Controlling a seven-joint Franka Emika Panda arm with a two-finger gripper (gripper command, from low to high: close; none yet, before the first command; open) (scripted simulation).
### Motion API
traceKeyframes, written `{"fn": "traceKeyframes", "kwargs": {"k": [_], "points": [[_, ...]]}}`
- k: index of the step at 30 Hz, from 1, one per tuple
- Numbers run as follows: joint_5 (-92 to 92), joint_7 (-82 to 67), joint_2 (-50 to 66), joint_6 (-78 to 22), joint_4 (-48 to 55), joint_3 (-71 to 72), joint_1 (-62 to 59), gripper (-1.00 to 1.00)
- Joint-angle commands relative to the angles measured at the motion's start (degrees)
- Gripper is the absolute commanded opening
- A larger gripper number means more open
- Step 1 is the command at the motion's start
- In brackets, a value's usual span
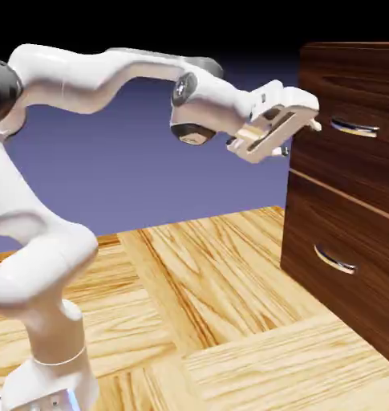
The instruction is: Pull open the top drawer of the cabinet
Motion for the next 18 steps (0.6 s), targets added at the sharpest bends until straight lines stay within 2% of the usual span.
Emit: {"fn": "traceKeyframes", "kwargs": {"k": [1, 18], "points": [[1.85, -2.50, -0.04, -0.19, 0.59, 0.94, -1.06, 1.00], [33.31, -44.86, -0.64, -3.39, 10.69, 16.98, -18.97, 1.00]]}}
